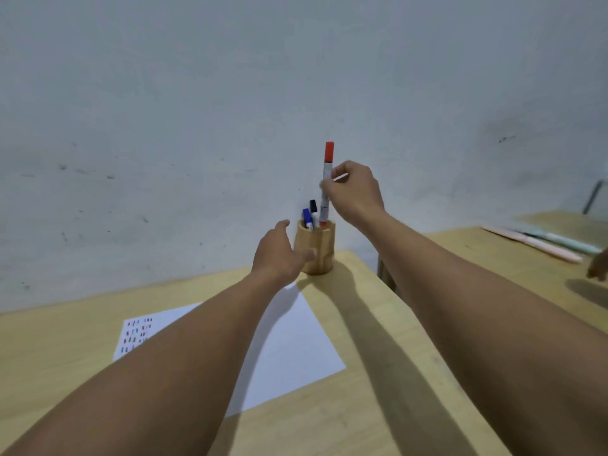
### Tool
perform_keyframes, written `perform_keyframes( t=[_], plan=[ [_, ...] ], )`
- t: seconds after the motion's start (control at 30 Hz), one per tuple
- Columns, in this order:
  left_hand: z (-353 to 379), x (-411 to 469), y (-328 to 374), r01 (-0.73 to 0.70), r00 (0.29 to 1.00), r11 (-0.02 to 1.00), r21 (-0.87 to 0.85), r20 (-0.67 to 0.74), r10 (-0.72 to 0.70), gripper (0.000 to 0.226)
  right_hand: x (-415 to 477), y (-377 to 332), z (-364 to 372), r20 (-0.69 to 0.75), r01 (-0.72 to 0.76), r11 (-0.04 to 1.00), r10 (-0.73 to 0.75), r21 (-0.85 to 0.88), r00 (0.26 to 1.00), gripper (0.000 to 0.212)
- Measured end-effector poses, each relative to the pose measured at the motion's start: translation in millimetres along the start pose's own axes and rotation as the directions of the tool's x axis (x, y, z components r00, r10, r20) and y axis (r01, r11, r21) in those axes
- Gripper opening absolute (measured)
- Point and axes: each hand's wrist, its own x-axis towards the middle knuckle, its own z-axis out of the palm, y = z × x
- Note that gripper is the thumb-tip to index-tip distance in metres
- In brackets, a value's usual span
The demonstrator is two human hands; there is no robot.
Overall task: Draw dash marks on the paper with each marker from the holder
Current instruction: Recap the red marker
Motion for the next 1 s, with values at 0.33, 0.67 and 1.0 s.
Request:
perform_keyframes(
  t=[0.33, 0.67, 1.0],
  plan=[
    [36.4, 22.6, -7.1, -0.011, 1.0, 0.996, -0.089, 0.017, 0.012, 0.077, 20.2, 36.9, 12.3, 0.027, -0.012, 0.992, 0.015, -0.127, 1.0, 0.015],
    [45.0, 28.1, -17.1, -0.008, 0.999, 0.993, -0.116, -0.038, 0.004, 0.059, 18.8, 62.9, 26.9, 0.155, -0.117, 0.966, 0.155, -0.231, 0.976, 0.031],
    [47.4, 30.2, -21.3, -0.02, 0.999, 0.996, -0.088, -0.047, 0.016, 0.066, 21.3, 69.2, 32.2, 0.144, -0.028, 0.968, 0.065, -0.249, 0.987, 0.028]
  ],
)
